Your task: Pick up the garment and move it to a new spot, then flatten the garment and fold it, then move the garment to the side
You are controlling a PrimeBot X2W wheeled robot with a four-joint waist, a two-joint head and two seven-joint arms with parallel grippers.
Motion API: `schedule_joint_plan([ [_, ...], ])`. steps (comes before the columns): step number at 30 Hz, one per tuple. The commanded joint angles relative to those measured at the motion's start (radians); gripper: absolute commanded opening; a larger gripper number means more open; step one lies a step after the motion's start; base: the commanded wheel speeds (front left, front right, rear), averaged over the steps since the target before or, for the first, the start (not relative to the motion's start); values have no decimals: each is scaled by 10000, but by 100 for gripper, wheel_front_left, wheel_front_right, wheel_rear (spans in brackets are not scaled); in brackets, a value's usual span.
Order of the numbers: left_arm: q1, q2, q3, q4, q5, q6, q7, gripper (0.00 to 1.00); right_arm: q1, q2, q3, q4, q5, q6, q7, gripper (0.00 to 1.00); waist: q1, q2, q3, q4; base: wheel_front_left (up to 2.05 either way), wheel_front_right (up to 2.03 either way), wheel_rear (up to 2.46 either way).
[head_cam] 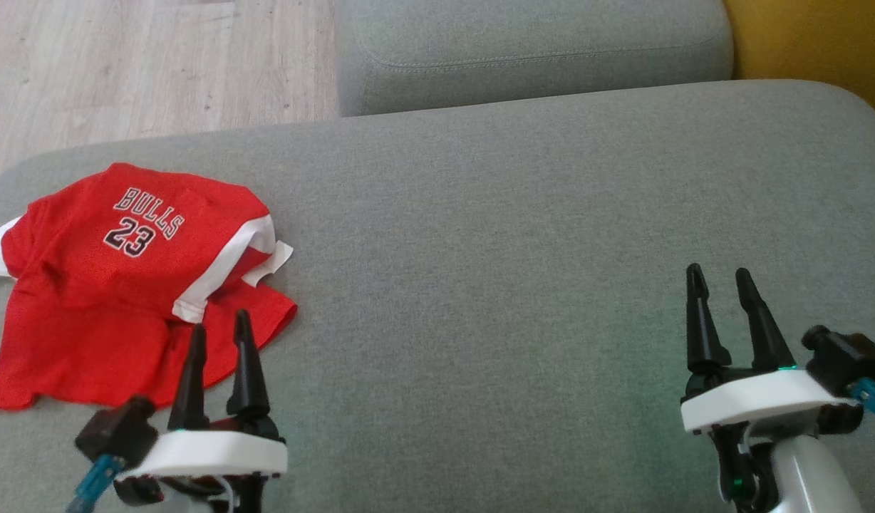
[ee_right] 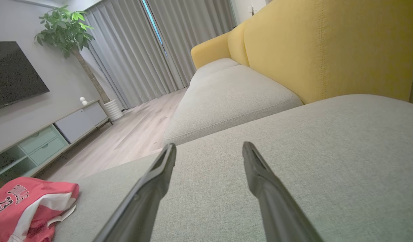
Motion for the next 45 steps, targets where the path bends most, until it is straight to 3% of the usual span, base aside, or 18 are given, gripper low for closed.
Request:
schedule_joint_plan([
  [1,-352,98,54,-342,425,61,-140,100,-406,-63,206,-415,-395,39,-150,100,0,0,6,0,0,0,0],
  [13,-366,112,-248,-428,2129,283,-491,100,-412,-69,420,-516,-2016,42,-506,100,0,0,28,-51,0,0,0],
  [17,-350,114,-129,-562,2180,438,-609,100,-426,-72,507,-566,-2546,44,-626,100,0,0,36,-70,0,0,0],
  [32,-393,178,-801,-367,4645,400,-1049,100,-456,-79,875,-845,-4563,49,-1072,100,0,0,70,-106,0,0,0],
  [38,-399,175,-844,-383,4919,374,-1195,100,-385,-82,871,-920,-4391,50,-1220,100,0,0,66,-104,0,0,0],
  [45,-200,140,-385,-476,3906,93,-1355,100,-212,-85,834,-665,-3288,52,-1382,100,0,0,0,-74,0,0,0],
])
